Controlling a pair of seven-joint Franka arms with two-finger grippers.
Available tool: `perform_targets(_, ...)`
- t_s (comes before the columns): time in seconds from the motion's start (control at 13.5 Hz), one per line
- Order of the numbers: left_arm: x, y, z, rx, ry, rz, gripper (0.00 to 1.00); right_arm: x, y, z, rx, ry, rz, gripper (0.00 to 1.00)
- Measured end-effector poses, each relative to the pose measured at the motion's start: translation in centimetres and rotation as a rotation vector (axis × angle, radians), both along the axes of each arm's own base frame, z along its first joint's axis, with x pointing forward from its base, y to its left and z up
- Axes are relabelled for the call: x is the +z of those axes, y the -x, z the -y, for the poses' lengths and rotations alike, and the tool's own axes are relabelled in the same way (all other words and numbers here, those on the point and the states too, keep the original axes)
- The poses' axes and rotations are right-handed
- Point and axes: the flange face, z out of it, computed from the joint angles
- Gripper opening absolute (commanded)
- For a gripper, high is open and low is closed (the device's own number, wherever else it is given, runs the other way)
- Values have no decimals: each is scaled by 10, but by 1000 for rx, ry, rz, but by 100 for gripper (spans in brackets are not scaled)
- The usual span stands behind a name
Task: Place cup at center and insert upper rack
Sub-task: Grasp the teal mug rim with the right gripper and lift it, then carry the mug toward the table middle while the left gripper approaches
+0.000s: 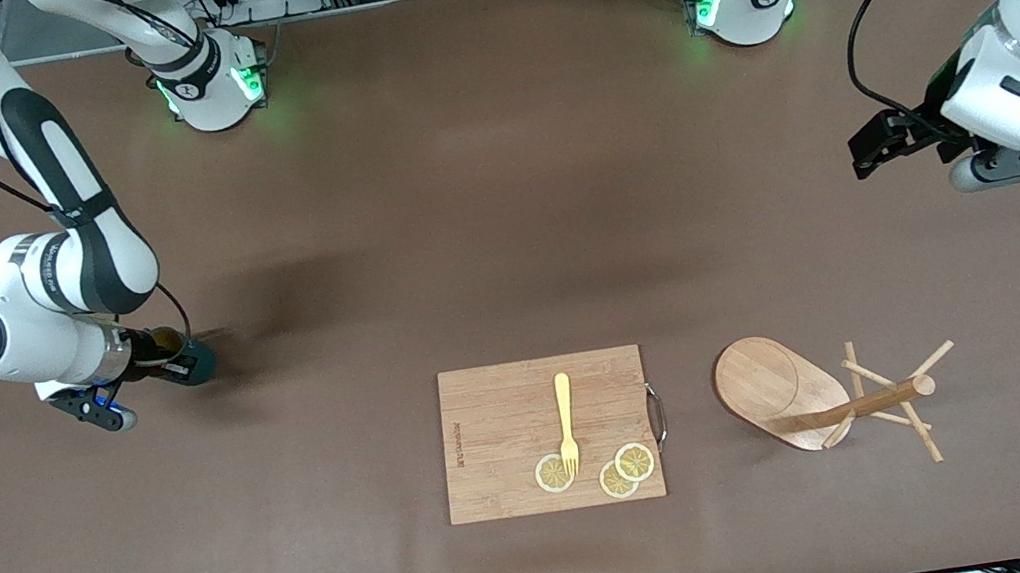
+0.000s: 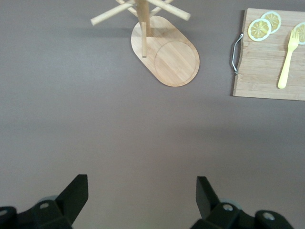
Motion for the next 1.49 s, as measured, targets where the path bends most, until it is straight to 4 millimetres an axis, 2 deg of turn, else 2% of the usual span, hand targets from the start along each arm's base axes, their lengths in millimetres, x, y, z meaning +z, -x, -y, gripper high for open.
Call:
perform_targets(0.15,0,0,1,-2,-1,0,100,1,-1,-13,18,-1,1,0)
perform_targets(0.3,0,0,0,-1,-1,0,100,7,-3,-46,72,-7,5,0)
perform_targets(0.52,0,0,0,-1,-1,0,100,26,2,-119,192,-43,21,0)
perform_targets(0.74,0,0,2,-3,-1,0,100,63,17,-188,290,-80,19,0)
perform_targets(1.04,0,1,3,-5,-1,0,100,110,65,-297,333,-102,15,0)
perform_targets(1.26,-1,1,3,-6,-2,-3,100,122,114,-373,338,-75,13,0)
perform_targets(1.49,-4,1,3,-6,-2,-7,100,130,158,-428,311,-71,9,0)
